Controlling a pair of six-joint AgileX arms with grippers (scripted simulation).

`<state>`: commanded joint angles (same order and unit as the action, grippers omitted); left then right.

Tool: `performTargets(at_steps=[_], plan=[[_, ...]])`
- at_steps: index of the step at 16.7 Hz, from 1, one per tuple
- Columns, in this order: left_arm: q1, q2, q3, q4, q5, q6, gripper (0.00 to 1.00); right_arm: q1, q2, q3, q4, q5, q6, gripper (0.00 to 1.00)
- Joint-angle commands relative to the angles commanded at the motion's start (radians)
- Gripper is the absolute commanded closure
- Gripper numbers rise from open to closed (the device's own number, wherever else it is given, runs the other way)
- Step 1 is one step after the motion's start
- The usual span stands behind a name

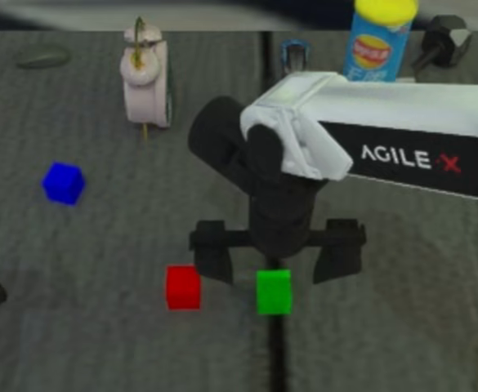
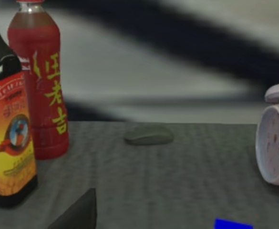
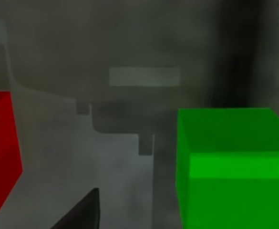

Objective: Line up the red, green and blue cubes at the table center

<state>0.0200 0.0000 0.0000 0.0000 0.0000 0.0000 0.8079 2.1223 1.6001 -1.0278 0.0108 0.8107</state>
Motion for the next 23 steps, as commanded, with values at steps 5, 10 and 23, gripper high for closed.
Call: performTargets(at_steps=[5, 10, 23], plan=[[0.0, 0.0, 0.0, 0.0, 0.0, 0.0, 0.0, 0.004, -0.05, 0.112, -0.165, -0.001, -0.001, 0.0], [0.0, 0.0, 0.0, 0.0, 0.0, 0.0, 0.0, -0.002, -0.048, 0.113, -0.167, -0.001, -0.001, 0.0], [-0.05, 0.876, 0.765, -0.502, 0.001, 0.071, 0.0, -0.33, -0.93, -0.557, 0.252, 0.151, -0.373, 0.0]])
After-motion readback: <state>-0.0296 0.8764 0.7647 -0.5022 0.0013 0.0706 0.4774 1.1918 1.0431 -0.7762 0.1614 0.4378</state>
